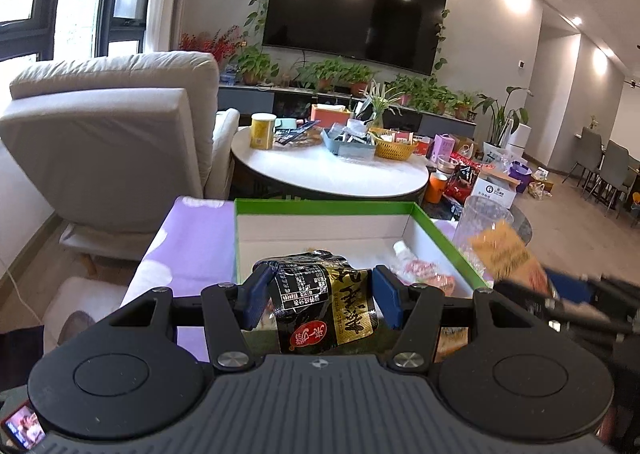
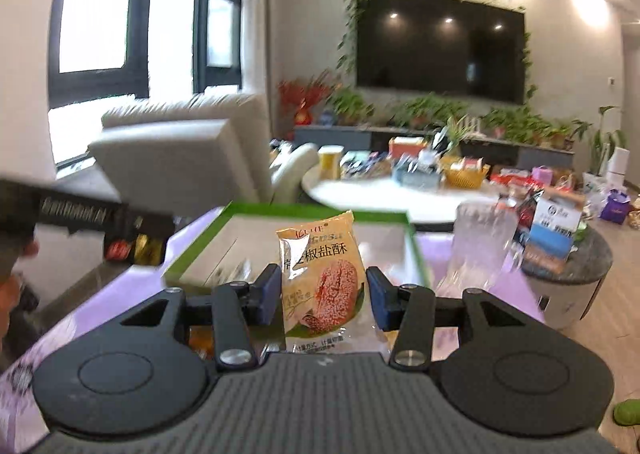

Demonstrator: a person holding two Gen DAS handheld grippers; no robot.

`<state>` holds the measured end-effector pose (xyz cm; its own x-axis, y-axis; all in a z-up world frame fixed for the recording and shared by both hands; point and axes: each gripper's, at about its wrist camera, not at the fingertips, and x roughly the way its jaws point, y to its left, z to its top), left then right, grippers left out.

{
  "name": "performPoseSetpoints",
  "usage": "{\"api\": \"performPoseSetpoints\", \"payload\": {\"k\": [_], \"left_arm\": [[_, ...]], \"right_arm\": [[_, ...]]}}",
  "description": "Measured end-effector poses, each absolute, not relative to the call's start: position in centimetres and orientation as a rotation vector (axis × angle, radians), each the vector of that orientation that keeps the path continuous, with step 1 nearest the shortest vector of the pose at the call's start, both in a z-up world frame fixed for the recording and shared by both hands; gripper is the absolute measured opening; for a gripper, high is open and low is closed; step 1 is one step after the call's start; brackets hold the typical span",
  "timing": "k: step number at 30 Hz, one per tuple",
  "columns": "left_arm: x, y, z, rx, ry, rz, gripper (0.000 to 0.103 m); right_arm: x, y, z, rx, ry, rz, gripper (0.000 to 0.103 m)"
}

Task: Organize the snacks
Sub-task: 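Lower both bags into the green box and open both tools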

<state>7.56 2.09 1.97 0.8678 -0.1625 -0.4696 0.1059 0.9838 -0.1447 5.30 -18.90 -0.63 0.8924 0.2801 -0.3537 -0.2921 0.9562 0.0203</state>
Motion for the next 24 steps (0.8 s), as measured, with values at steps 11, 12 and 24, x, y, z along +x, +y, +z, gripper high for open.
{"api": "performPoseSetpoints", "payload": {"k": [11,12,24], "left_arm": [[12.7,0.4,1.0,-0.074,0.528,-0.16,0.053],[13.2,0.4,0.8,-0.075,0.534,-0.161,0.054],[17.0,0.6,-2.3,-0.115,0.617,-0.182,0.057]], "right_arm": [[11.2,-19.1,-0.6,0.039,0.352,0.279,0.046],[11.8,-19.1,-0.9,0.044,0.368,0.281,0.046],[16.6,-17.6,-3.6,0.063,0.489,0.274,0.047]]}}
